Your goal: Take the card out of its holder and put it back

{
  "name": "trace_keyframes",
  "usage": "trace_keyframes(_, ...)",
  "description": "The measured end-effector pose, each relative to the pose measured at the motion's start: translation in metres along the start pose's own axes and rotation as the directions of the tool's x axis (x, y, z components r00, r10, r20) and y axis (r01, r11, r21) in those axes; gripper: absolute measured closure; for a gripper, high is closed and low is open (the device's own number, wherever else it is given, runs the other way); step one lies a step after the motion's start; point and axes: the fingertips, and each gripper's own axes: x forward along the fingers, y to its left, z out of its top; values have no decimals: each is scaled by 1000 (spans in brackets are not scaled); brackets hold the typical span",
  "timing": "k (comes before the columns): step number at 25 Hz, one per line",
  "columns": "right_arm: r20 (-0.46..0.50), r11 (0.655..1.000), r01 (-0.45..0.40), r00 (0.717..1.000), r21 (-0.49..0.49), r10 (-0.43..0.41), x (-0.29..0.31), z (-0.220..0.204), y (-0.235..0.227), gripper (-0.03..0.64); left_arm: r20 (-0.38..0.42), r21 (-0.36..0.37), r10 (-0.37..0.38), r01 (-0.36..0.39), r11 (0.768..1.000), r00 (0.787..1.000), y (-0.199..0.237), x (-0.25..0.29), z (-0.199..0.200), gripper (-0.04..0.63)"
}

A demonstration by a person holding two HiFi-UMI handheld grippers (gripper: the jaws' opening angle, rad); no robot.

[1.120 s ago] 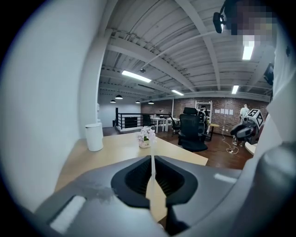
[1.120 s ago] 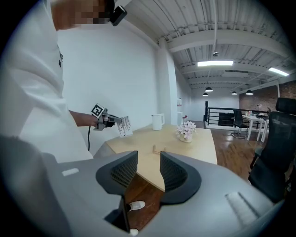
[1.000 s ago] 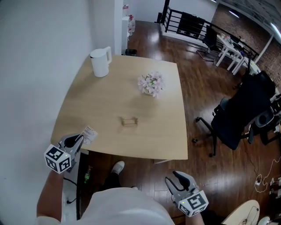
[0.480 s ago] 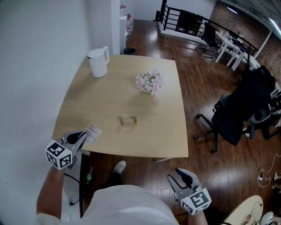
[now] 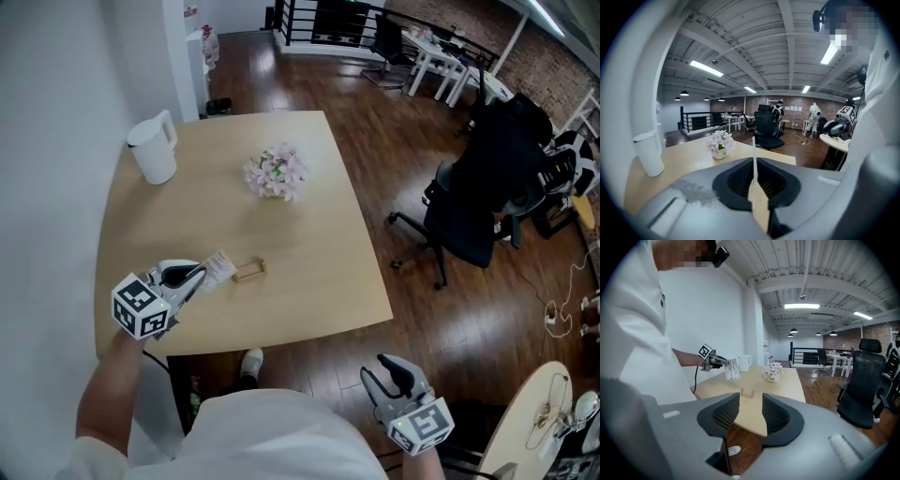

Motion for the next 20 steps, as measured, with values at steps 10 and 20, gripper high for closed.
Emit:
trace_keyframes(10,-57,985,152,987,85,-147,39,6,19,460,-49,48,-225,228,973,973,43,84,-21,579)
trace_keyframes(20,-116,962,247,965,116,-234,56,12,35,460,-62,32,-326,328,944,943,50,122,-36,580)
